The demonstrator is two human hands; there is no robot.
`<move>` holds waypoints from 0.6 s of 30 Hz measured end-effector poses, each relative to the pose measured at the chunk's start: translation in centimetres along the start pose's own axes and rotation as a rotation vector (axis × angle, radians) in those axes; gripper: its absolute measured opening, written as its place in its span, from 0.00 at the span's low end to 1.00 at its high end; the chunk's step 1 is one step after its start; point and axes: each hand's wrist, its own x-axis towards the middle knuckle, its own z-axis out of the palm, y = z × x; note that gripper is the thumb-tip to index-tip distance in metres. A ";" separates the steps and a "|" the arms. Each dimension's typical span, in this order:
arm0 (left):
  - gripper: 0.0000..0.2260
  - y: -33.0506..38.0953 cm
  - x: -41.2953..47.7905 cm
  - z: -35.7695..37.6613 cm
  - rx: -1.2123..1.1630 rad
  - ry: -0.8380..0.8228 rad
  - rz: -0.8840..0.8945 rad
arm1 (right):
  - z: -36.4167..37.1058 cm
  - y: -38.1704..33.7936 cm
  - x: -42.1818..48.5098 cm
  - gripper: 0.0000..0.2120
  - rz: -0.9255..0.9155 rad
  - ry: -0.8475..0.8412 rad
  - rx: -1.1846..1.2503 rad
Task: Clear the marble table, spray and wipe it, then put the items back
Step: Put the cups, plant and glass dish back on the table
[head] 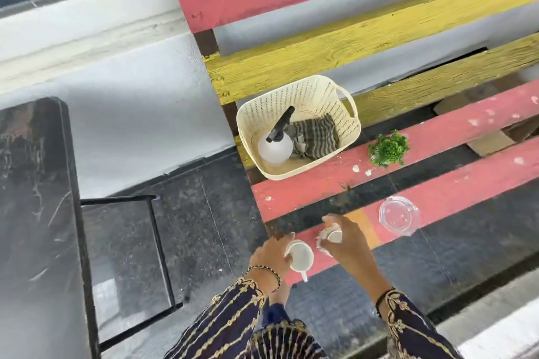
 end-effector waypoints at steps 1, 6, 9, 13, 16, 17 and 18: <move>0.23 0.0 0.1 0.5 0.031 -0.003 -0.004 | 0.4 0.7 -0.1 0.29 -0.016 -0.007 -0.113; 0.24 -0.2 0.9 2.5 0.013 0.060 0.029 | 1.5 2.8 0.5 0.38 -0.022 -0.117 -0.344; 0.24 -0.3 1.4 3.1 -0.024 0.069 0.040 | 1.9 3.5 1.1 0.37 -0.044 -0.143 -0.379; 0.23 -0.3 1.7 3.0 -0.023 0.068 0.065 | 2.5 4.0 1.6 0.33 -0.072 -0.126 -0.365; 0.21 -0.3 1.4 2.5 -0.026 0.084 0.052 | 2.5 3.3 1.3 0.30 -0.052 -0.085 -0.320; 0.20 -0.5 1.1 2.1 -0.029 0.102 0.046 | 2.5 2.9 1.0 0.30 -0.049 -0.070 -0.302; 0.20 -0.7 0.8 1.8 -0.036 0.121 0.039 | 2.6 2.4 0.8 0.30 -0.056 -0.054 -0.289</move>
